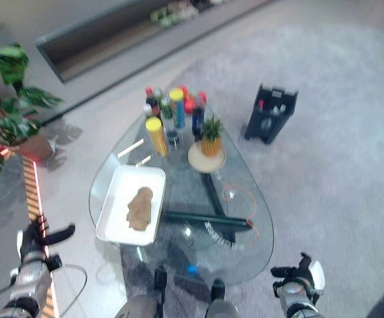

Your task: Wipe the table with a cloth and put it in the basket.

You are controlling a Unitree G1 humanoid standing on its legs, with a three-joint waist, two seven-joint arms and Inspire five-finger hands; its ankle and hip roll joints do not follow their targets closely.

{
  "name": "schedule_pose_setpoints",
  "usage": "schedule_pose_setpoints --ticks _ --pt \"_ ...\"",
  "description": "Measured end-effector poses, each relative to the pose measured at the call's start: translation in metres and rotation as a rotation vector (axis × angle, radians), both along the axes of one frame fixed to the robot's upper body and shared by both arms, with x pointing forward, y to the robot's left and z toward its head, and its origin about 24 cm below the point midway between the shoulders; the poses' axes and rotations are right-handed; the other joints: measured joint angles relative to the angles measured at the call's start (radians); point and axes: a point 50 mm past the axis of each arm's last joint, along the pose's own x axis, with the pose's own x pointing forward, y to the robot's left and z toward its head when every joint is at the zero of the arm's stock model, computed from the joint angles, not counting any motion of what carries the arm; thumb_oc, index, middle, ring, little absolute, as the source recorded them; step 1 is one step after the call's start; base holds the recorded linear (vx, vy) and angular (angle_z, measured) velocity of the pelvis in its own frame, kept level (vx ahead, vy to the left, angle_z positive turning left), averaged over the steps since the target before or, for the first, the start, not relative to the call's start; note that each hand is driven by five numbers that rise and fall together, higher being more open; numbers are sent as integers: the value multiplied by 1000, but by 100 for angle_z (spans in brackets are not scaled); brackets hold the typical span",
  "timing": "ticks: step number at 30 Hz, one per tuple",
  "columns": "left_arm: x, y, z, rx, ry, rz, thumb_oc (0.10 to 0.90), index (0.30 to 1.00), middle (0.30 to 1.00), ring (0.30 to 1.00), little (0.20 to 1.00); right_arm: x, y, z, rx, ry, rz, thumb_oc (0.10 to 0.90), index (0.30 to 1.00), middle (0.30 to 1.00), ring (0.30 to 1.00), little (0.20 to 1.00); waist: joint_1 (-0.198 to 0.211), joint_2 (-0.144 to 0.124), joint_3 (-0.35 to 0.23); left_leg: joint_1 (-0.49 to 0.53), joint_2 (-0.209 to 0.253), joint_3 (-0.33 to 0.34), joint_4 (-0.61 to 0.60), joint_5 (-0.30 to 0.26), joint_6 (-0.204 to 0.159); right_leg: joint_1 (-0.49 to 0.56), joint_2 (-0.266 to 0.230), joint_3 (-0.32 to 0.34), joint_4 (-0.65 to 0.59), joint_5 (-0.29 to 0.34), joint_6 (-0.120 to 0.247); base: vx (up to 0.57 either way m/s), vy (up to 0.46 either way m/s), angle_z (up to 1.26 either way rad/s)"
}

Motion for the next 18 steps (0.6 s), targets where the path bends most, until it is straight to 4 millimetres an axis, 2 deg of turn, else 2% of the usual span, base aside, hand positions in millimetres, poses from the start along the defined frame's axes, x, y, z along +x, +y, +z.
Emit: schedule_pose_setpoints --ticks 1,2,3,5,8,12,18 --pt "-15 -2 -10 -24 49 20 800 900 900 900 900 -6 4 -5 17 26 2 800 900 900 900 900 5 -7 -13 18 -2 0 0 -6 1 28 0 -2 -18 5 1 114 18 4" --pt "-21 -3 -15 -35 72 28 800 900 900 900 900 -11 5 -7 24 45 8 800 900 900 900 900 7 -11 -19 27 -4 0 0 -8 2 42 0 -3 -29 9 1 63 21 3" --pt "-40 -8 -28 -74 153 34 800 900 900 900 900 -22 7 -13 51 95 21 800 900 900 900 900 10 -18 -48 37 -9 -1 -1 -14 1 59 0 -5 -42 10 1 53 19 1" --pt "-63 -17 -44 -132 256 1 800 900 900 900 900 -33 9 -19 87 155 51 800 900 900 900 900 10 -22 -74 42 -7 -1 -6 -18 1 64 2 -4 -42 9 0 55 23 -2" --pt "-79 -34 -57 -212 338 -82 800 900 900 900 900 -50 10 -25 131 230 80 800 900 900 900 900 6 -22 -89 45 -5 2 -7 -18 2 66 4 -4 -42 12 -3 14 10 0" --pt "-83 -49 -64 -264 410 -218 800 900 900 900 900 -66 14 -32 164 303 109 800 900 900 900 900 4 -22 -108 47 -2 3 -7 -18 2 67 7 -2 -42 16 -7 0 0 0" --pt "-83 -70 -72 -352 464 -337 800 900 900 900 900 -70 24 -37 198 364 176 800 900 900 900 900 -19 -11 -118 64 6 5 -7 -24 2 81 9 2 -44 12 -10 5 8 -1"
